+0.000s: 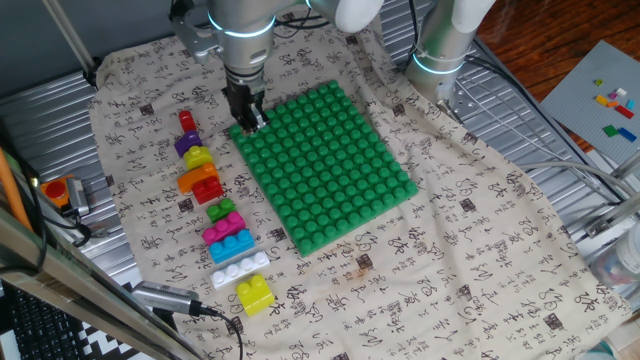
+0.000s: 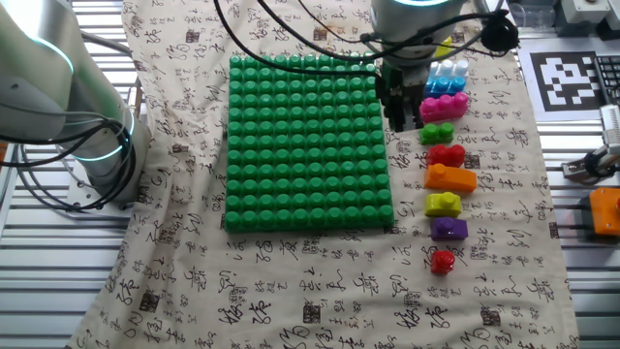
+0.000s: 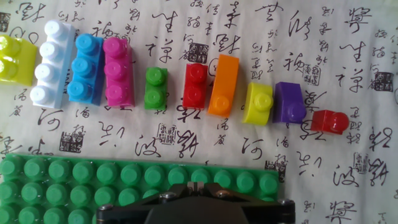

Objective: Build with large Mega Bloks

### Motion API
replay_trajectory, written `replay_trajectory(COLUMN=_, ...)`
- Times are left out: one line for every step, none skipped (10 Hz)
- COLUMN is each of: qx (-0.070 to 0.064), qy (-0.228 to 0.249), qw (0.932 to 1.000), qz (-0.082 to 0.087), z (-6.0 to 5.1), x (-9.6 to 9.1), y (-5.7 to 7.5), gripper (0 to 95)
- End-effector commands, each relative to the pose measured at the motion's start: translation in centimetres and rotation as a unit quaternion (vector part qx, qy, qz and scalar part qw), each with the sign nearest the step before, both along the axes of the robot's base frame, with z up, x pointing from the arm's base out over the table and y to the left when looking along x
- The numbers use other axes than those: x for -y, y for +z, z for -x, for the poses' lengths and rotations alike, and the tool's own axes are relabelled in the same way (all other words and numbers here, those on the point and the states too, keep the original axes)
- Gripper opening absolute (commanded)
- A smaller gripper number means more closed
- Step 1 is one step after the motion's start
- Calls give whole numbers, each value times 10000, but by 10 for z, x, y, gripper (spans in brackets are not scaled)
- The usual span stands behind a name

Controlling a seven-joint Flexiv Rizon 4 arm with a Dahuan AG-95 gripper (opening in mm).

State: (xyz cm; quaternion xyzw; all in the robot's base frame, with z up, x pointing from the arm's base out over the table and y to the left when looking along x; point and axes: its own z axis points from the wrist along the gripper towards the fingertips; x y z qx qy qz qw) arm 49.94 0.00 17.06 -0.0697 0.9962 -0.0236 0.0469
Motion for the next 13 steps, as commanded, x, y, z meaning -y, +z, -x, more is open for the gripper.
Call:
replay_trajectory(qx=-11, qy=-24, qw=10000, qz=0, z=-1, x=0, y=0, gripper=0)
replay_trajectory(qx=-38, qy=-53, qw=10000, qz=-8, z=-1, x=0, y=0, gripper=0)
replay_trajectory(qx=-65, qy=-45, qw=10000, qz=-10, z=-1, x=0, y=0, gripper=0)
replay_trajectory(qx=-70, qy=-41, qw=10000, qz=-12, z=-1, x=0, y=0, gripper=0)
replay_trajectory(qx=-67, qy=-92, qw=9999, qz=-23, z=-1, x=0, y=-1, gripper=0)
replay_trajectory(qx=-84, qy=-162, qw=9998, qz=-23, z=-1, x=1, y=-2, gripper=0)
replay_trajectory(qx=-109, qy=-238, qw=9997, qz=2, z=-2, x=4, y=-7, gripper=0)
replay_trajectory(qx=-105, qy=-208, qw=9997, qz=21, z=-5, x=17, y=-15, gripper=0)
replay_trajectory(qx=-98, qy=-62, qw=9999, qz=-6, z=-12, x=43, y=-21, gripper=0)
replay_trajectory(qx=-123, qy=-10, qw=9999, qz=-10, z=-20, x=68, y=-23, gripper=0)
replay_trajectory(qx=-157, qy=-17, qw=9999, qz=-5, z=-26, x=83, y=-24, gripper=0)
replay_trajectory(qx=-193, qy=-66, qw=9998, qz=-41, z=-34, x=109, y=-26, gripper=0)
replay_trajectory(qx=-220, qy=-75, qw=9997, qz=-63, z=-38, x=123, y=-29, gripper=0)
